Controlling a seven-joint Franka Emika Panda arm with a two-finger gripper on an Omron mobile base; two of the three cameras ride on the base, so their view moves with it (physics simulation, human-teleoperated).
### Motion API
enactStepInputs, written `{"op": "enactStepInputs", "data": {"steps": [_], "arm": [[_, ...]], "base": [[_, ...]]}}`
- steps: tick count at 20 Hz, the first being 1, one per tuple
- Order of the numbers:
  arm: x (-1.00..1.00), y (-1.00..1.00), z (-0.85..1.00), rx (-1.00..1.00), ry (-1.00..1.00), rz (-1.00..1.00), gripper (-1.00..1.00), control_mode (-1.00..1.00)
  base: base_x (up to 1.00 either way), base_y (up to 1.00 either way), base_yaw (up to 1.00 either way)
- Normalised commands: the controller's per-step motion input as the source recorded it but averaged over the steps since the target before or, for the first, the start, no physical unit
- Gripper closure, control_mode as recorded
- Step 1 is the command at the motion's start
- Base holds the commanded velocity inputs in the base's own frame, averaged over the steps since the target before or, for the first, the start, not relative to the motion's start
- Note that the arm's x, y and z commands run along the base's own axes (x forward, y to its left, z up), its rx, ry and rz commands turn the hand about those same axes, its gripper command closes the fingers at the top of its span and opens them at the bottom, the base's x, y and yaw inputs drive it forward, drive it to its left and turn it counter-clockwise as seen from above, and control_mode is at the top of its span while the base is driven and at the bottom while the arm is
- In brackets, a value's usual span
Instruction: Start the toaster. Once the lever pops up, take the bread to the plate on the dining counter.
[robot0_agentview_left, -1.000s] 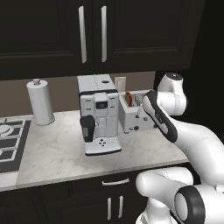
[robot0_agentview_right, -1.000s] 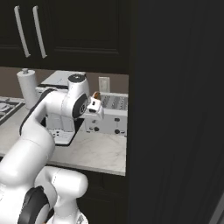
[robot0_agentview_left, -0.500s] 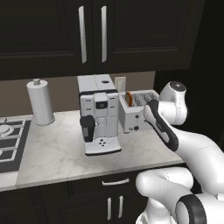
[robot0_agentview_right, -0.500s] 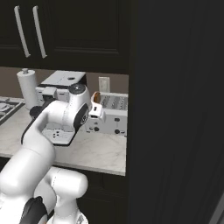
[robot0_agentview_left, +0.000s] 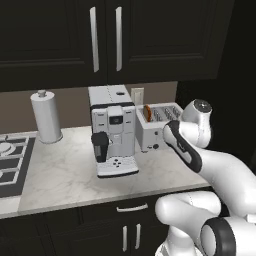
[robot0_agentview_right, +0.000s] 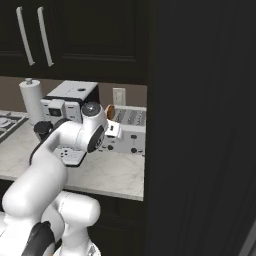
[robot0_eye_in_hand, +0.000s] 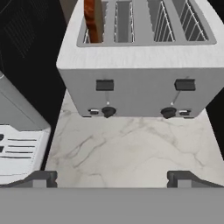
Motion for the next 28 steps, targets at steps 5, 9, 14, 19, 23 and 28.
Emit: {"op": "enactStepInputs", "data": {"steps": [5, 9, 14, 19, 23, 28], "arm": [[0.17, -0.03, 0.0, 0.0, 0.0, 0.0, -1.0, -1.0], [0.21, -0.03, 0.0, 0.0, 0.0, 0.0, -1.0, -1.0], [0.22, -0.02, 0.0, 0.0, 0.0, 0.0, -1.0, -1.0], [0.23, -0.01, 0.0, 0.0, 0.0, 0.0, -1.0, -1.0], [0.25, 0.0, -0.04, 0.0, 0.0, 0.0, -1.0, -1.0], [0.2, -0.01, -0.03, 0.0, 0.0, 0.0, -1.0, -1.0]], "base": [[0.0, 0.0, 0.0], [0.0, 0.0, 0.0], [0.0, 0.0, 0.0], [0.0, 0.0, 0.0], [0.0, 0.0, 0.0], [0.0, 0.0, 0.0]]}}
